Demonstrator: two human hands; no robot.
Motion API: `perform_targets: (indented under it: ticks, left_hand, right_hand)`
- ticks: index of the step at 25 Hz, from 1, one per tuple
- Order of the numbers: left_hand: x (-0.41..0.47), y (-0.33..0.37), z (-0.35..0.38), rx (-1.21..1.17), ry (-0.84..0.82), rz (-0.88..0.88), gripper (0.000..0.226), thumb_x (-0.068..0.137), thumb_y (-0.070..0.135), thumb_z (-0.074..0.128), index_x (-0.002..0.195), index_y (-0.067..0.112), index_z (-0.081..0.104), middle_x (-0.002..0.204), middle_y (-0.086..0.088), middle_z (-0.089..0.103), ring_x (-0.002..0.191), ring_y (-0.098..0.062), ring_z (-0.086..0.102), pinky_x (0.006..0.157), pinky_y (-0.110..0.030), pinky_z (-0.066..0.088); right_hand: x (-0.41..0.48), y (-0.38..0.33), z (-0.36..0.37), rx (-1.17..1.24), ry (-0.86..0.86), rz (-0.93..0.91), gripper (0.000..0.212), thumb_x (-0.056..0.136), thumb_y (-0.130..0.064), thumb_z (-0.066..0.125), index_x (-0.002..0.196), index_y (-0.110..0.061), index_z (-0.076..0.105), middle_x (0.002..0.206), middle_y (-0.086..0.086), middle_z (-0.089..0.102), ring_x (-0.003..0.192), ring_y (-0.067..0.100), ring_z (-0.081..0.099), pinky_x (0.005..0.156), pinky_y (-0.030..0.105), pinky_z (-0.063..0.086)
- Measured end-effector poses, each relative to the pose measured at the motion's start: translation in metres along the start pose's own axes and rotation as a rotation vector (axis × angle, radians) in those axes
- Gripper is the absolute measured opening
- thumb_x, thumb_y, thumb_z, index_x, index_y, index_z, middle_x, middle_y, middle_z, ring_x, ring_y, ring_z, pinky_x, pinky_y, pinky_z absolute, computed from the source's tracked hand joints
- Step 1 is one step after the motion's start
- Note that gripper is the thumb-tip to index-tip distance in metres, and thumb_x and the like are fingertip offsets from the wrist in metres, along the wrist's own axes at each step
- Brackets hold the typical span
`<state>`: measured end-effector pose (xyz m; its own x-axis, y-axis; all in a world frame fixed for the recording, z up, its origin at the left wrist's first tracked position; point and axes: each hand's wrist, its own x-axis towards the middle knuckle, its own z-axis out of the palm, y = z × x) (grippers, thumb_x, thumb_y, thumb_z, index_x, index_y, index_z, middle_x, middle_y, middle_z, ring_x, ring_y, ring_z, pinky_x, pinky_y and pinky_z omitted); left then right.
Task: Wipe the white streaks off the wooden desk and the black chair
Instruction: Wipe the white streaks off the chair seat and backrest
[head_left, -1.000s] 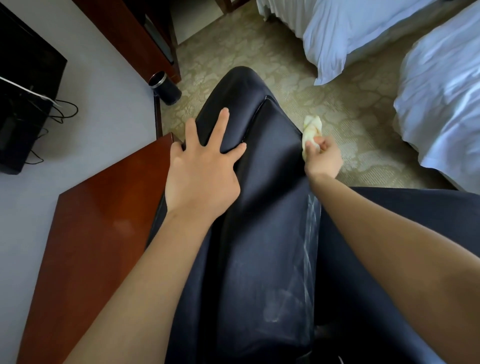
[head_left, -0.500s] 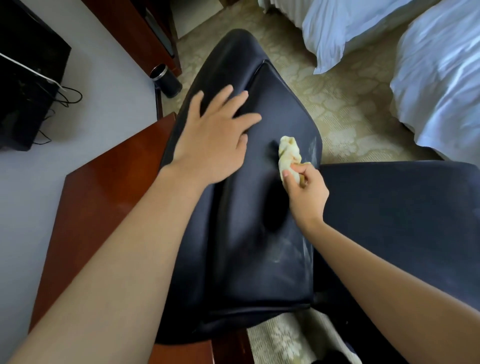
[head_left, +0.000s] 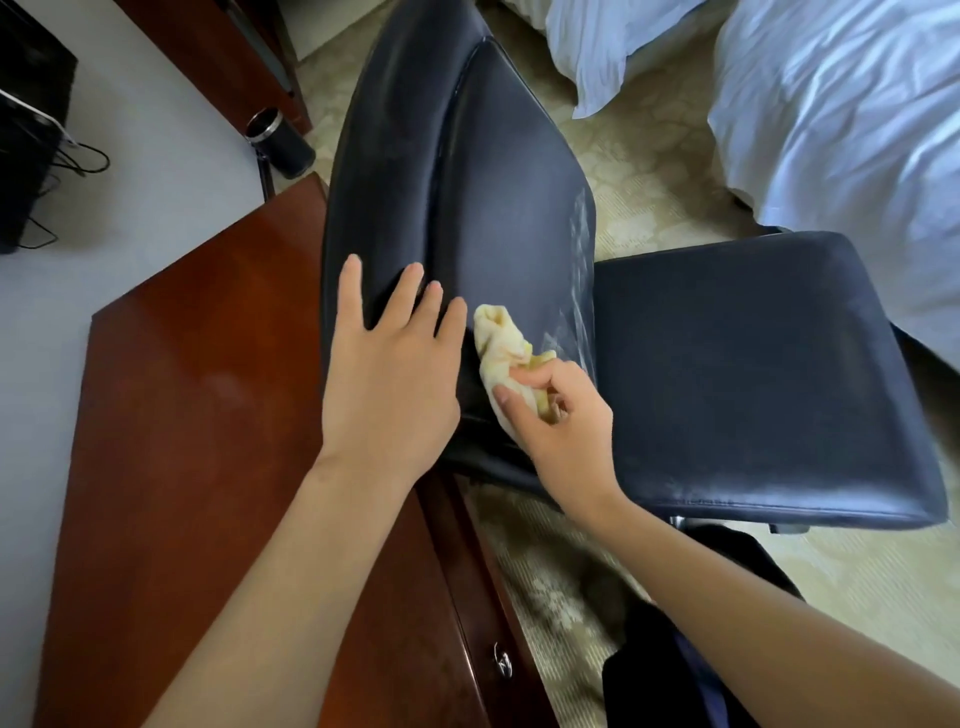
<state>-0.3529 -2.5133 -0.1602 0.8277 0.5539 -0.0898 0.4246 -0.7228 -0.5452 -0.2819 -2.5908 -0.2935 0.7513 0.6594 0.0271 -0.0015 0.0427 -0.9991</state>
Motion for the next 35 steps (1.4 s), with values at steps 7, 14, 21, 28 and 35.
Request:
perform_targets:
  ticks: [7, 14, 21, 28, 35]
  left_hand:
    - [0.002, 0.007, 0.011, -0.272, 0.294, -0.071, 0.026, 0.069, 0.002, 0.06, 0.092, 0.01, 0.071, 0.087, -0.004, 0.072, 0.107, -0.026, 0.063, 0.106, -0.07, 0.017]
    - [0.007, 0.002, 0.014, -0.277, 0.342, -0.063, 0.024, 0.063, -0.001, 0.067, 0.084, 0.009, 0.073, 0.074, -0.003, 0.07, 0.098, -0.024, 0.067, 0.105, -0.069, 0.018]
    - [0.012, -0.001, 0.018, -0.297, 0.386, -0.13, 0.017, 0.075, 0.003, 0.055, 0.08, 0.01, 0.07, 0.075, -0.006, 0.068, 0.083, -0.025, 0.067, 0.11, -0.063, 0.016]
    - [0.016, -0.003, 0.024, -0.275, 0.42, -0.118, 0.014, 0.067, 0.0, 0.06, 0.075, 0.007, 0.069, 0.071, -0.008, 0.068, 0.087, -0.026, 0.068, 0.108, -0.065, 0.018]
    - [0.02, -0.006, 0.025, -0.27, 0.434, -0.098, 0.019, 0.067, 0.002, 0.052, 0.073, 0.006, 0.07, 0.071, -0.009, 0.068, 0.087, -0.026, 0.069, 0.107, -0.065, 0.018]
  right_hand:
    - [0.004, 0.038, -0.019, -0.067, 0.121, 0.324, 0.009, 0.085, -0.021, 0.064, 0.078, -0.02, 0.059, 0.088, -0.004, 0.063, 0.084, 0.011, 0.057, 0.068, 0.012, 0.039]
    - [0.038, 0.013, 0.009, -0.036, 0.281, 0.515, 0.009, 0.085, -0.024, 0.06, 0.085, -0.015, 0.059, 0.09, -0.001, 0.062, 0.088, 0.018, 0.058, 0.065, 0.025, 0.039]
    - [0.038, -0.036, 0.042, -0.007, 0.134, 0.078, 0.016, 0.085, -0.028, 0.064, 0.083, -0.012, 0.058, 0.085, 0.0, 0.055, 0.085, 0.02, 0.052, 0.074, 0.029, 0.042]
    - [0.006, 0.041, 0.002, -0.238, 0.162, 0.116, 0.017, 0.089, -0.023, 0.061, 0.083, -0.008, 0.054, 0.082, 0.001, 0.051, 0.079, 0.021, 0.049, 0.069, 0.023, 0.036]
    - [0.013, 0.067, -0.012, -0.11, 0.288, 0.768, 0.013, 0.089, -0.026, 0.053, 0.094, -0.015, 0.056, 0.095, 0.002, 0.06, 0.086, 0.021, 0.054, 0.064, 0.026, 0.033]
